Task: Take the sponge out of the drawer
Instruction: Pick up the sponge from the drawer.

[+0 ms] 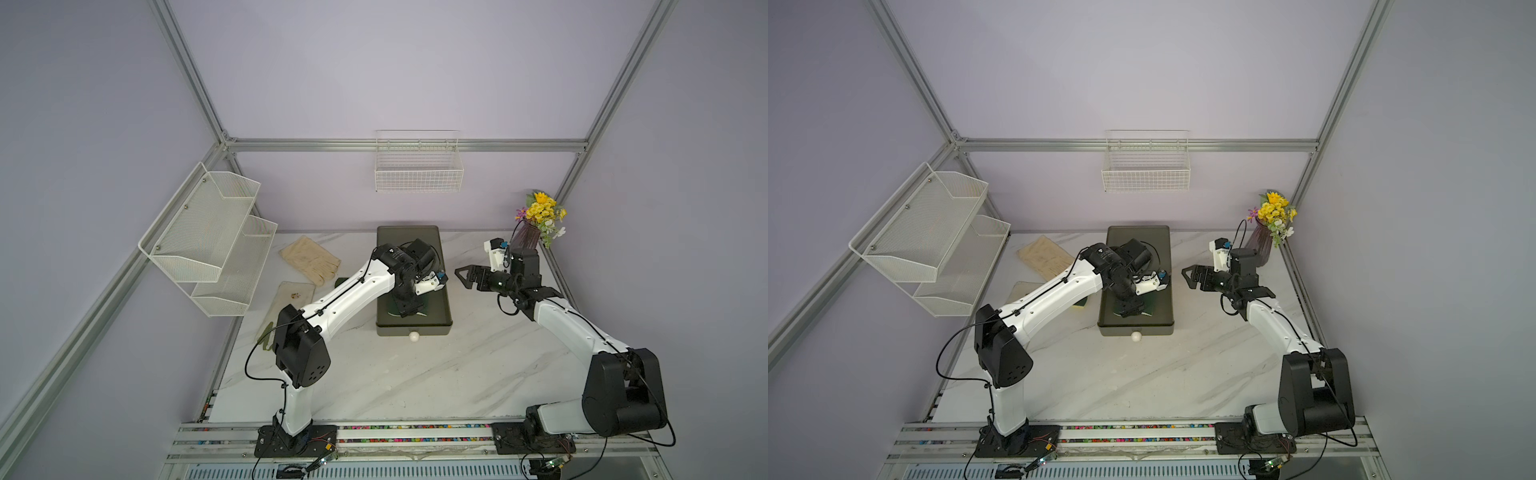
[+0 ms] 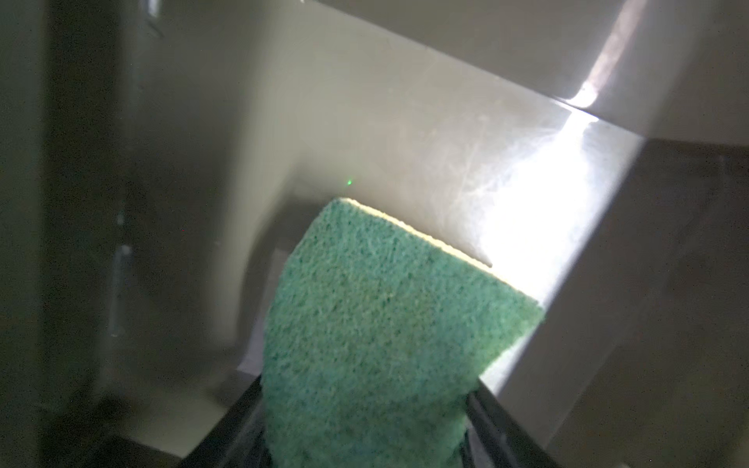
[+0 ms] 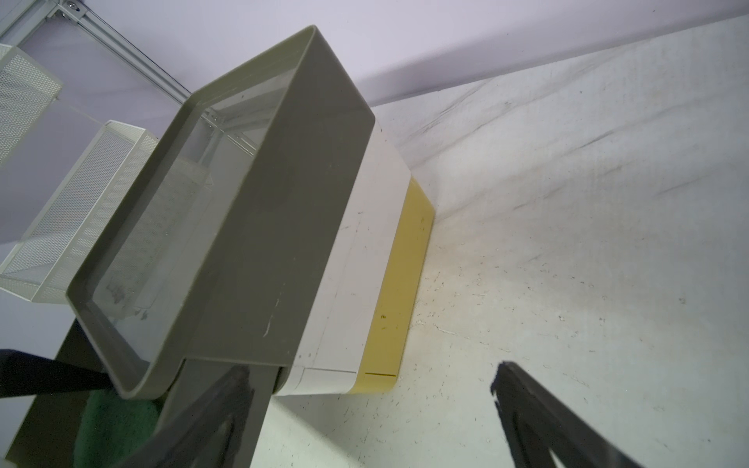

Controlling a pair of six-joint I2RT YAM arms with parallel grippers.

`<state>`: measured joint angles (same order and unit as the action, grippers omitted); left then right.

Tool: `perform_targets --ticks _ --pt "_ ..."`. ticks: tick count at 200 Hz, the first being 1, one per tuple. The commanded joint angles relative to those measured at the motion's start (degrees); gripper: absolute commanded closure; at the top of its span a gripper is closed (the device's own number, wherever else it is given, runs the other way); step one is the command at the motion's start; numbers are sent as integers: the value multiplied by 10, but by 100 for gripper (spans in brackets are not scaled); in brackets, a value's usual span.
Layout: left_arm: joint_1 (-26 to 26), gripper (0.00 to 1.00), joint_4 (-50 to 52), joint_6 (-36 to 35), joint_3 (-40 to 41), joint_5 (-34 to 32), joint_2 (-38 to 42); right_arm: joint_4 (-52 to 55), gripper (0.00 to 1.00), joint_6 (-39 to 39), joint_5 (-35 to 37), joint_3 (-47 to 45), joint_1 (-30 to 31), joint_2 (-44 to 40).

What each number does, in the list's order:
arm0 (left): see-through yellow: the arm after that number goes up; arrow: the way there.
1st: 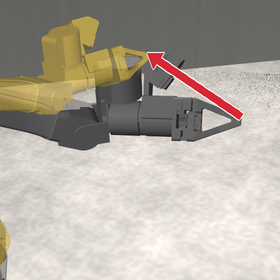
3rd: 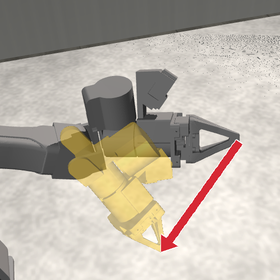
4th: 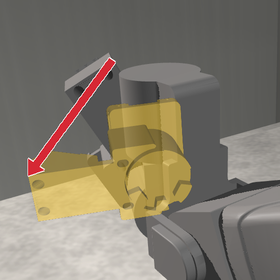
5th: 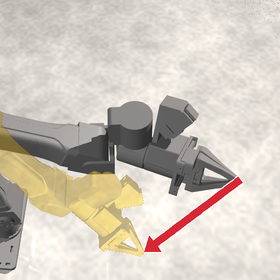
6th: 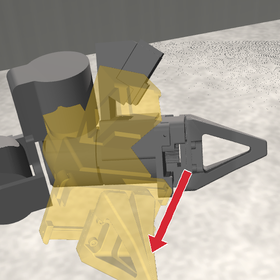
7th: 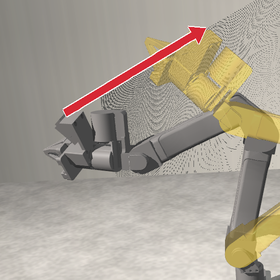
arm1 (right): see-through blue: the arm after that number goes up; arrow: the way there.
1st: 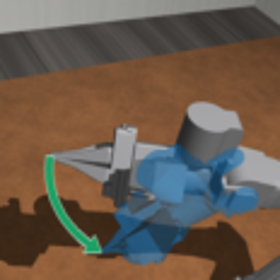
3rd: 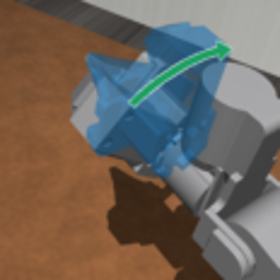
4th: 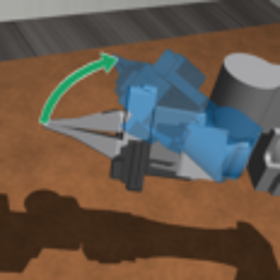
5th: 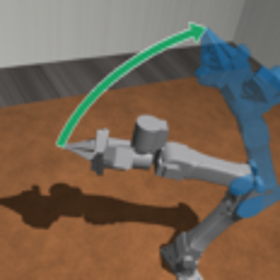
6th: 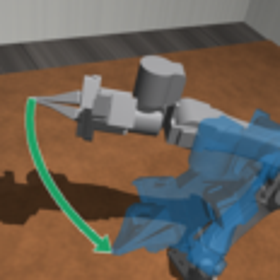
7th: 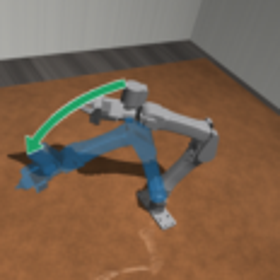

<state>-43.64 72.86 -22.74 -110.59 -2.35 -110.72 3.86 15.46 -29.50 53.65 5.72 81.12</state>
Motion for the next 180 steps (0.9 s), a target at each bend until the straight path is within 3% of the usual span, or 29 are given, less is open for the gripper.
perform_targets --ticks 1,64,93,132,180 --pt "-2 38 -4 20 -22 -13 -3 -12 3 -2 -3 -5 -2 2" --pt "-2 36 -5 33 -24 6 8 -13 2 -2 -5 -5 -2 6" --pt "-1 35 -2 94 -24 -32 -1 -13 3 -2 -5 -5 -2 5" --pt "-1 35 2 170 -18 -28 4 -13 3 -2 -5 -5 -2 6" --pt "-2 20 2 228 -14 -21 18 -13 3 -1 -7 -5 -2 6"
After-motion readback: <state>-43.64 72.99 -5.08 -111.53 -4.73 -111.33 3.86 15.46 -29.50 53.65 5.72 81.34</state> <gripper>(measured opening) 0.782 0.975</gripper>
